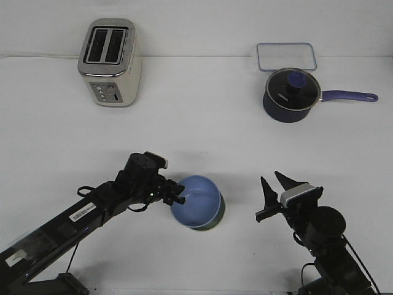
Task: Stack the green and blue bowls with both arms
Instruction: 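Carry the blue bowl over the green bowl and lower it inside, then open the left gripper and withdraw it from the stacked bowls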
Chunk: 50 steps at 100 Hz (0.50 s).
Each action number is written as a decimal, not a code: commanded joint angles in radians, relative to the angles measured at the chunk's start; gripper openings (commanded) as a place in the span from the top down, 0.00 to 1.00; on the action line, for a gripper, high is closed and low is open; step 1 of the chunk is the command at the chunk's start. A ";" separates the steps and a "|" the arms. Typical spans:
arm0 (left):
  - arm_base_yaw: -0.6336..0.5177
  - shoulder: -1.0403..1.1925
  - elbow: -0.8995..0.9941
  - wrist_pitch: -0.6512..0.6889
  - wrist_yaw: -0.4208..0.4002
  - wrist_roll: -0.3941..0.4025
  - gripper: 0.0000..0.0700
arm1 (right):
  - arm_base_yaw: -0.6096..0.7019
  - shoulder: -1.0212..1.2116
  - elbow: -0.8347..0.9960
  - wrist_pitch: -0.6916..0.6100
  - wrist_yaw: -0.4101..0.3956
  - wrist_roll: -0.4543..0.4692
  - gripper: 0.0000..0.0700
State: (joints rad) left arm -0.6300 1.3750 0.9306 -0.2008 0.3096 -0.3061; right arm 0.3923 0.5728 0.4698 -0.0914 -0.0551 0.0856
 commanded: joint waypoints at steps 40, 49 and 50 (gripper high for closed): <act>-0.008 0.014 0.019 0.075 0.012 0.011 0.34 | 0.005 0.004 0.002 0.009 0.001 -0.004 0.62; 0.034 -0.042 0.027 0.068 -0.069 0.036 0.34 | 0.005 0.004 0.002 0.010 0.004 -0.005 0.62; 0.039 -0.050 0.028 0.068 -0.080 0.040 0.34 | 0.005 0.004 0.002 0.010 0.004 -0.005 0.62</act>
State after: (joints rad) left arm -0.6155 1.3651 0.9306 -0.1398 0.2878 -0.2996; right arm 0.3923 0.5728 0.4698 -0.0914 -0.0525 0.0853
